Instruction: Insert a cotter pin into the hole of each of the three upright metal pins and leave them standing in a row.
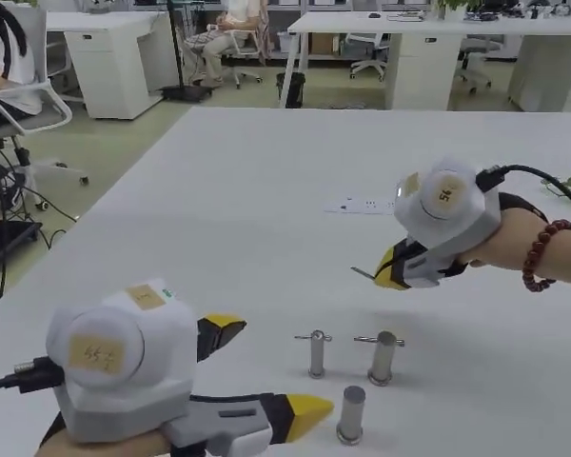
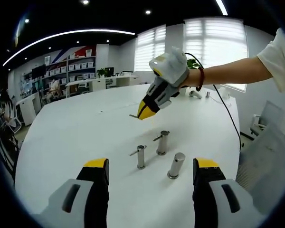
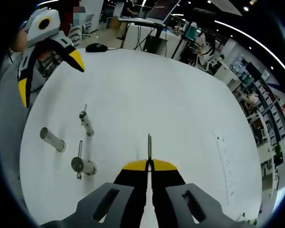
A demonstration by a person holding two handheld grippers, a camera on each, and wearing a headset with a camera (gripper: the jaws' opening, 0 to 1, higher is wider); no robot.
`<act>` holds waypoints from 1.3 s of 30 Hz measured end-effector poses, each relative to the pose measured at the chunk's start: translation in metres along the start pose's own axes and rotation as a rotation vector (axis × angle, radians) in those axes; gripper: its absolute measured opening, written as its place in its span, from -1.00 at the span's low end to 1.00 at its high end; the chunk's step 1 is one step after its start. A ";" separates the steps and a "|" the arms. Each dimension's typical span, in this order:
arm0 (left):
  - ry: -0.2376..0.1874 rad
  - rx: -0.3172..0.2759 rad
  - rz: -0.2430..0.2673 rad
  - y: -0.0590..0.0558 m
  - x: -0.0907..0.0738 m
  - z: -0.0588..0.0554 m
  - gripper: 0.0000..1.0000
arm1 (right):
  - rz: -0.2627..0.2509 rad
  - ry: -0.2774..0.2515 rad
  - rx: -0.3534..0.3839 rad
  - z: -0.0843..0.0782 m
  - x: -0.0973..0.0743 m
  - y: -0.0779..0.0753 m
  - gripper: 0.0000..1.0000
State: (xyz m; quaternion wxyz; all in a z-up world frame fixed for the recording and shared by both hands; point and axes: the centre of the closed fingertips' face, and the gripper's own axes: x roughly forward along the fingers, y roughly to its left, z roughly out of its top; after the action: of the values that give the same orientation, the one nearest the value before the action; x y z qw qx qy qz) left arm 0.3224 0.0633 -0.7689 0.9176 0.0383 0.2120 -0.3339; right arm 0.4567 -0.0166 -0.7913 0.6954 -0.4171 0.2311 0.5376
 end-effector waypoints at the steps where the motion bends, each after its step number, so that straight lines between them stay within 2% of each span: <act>1: -0.008 -0.007 -0.004 -0.001 0.000 0.003 0.40 | -0.004 -0.001 -0.010 0.002 -0.003 0.001 -0.97; 11: -0.039 -0.015 -0.033 -0.005 0.001 0.019 0.21 | -0.054 -0.050 -0.114 0.022 -0.034 0.019 -0.96; 15: -0.049 -0.021 -0.043 -0.006 0.002 0.026 0.11 | -0.068 -0.070 -0.157 0.029 -0.043 0.027 -0.96; 22: -0.078 -0.073 -0.059 -0.007 0.003 0.036 -0.09 | -0.077 -0.087 -0.242 0.039 -0.050 0.048 -0.96; 32: -0.069 -0.120 -0.087 -0.015 0.007 0.037 -0.30 | -0.056 -0.125 -0.292 0.054 -0.055 0.077 -0.96; 39: -0.079 -0.226 -0.112 -0.019 0.008 0.037 -0.46 | -0.050 -0.144 -0.321 0.060 -0.057 0.091 -0.96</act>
State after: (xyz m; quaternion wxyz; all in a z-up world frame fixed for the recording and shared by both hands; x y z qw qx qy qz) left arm 0.3298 0.0360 -0.7375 0.9036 -0.0906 0.2139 -0.3600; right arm 0.3454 0.0082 -0.7445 0.6477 -0.4887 0.0814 0.5788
